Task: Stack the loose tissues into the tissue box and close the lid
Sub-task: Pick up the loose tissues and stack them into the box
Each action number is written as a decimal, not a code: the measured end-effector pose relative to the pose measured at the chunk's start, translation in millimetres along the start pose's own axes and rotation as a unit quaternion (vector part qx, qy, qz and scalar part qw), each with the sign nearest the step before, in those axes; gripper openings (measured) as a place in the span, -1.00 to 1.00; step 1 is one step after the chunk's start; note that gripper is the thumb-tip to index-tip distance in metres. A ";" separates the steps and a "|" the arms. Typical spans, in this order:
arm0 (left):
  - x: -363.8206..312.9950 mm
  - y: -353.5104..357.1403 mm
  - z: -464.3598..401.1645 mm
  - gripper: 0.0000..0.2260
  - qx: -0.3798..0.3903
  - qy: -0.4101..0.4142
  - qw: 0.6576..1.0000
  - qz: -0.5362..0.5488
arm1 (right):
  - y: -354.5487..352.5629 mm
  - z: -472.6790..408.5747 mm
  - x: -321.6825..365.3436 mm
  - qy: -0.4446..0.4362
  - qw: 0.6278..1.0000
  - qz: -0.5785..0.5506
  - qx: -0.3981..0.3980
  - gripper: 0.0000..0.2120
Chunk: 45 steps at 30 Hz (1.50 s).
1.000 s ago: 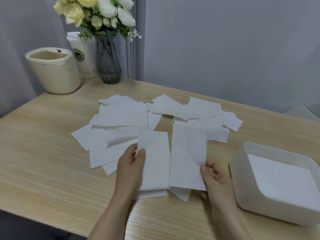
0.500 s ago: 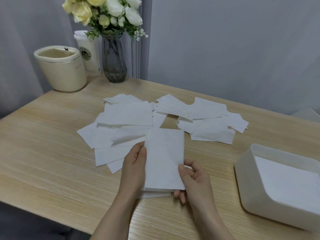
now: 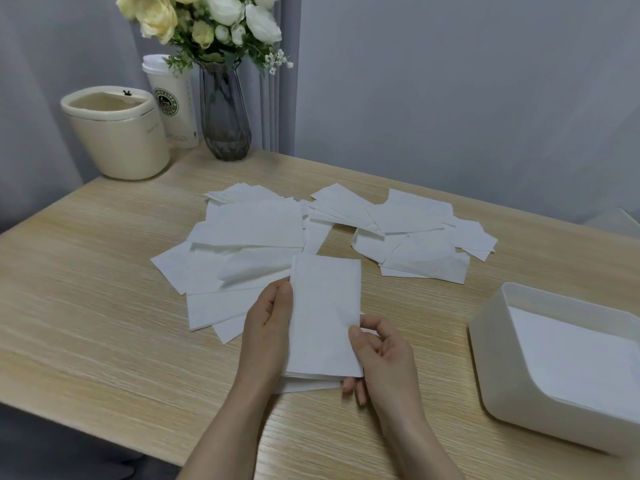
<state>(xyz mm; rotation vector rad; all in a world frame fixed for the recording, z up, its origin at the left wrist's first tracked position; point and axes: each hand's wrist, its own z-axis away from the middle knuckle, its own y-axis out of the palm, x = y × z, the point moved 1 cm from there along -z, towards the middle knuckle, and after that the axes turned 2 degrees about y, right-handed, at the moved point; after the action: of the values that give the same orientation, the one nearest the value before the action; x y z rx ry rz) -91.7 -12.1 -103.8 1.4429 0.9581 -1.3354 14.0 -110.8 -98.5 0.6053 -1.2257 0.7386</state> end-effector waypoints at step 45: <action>-6.9 42.2 36.3 -0.71 -0.113 -0.012 0.990 0.087 | 1.6 38.8 -11.9 -0.104 0.993 -0.002 -0.054 -0.47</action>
<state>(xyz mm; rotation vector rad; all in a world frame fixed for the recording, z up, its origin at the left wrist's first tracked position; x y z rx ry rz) -62.3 -58.4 -91.6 1.3021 0.9137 -1.0778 -12.8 -141.3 -100.7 0.6066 -1.4460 0.6125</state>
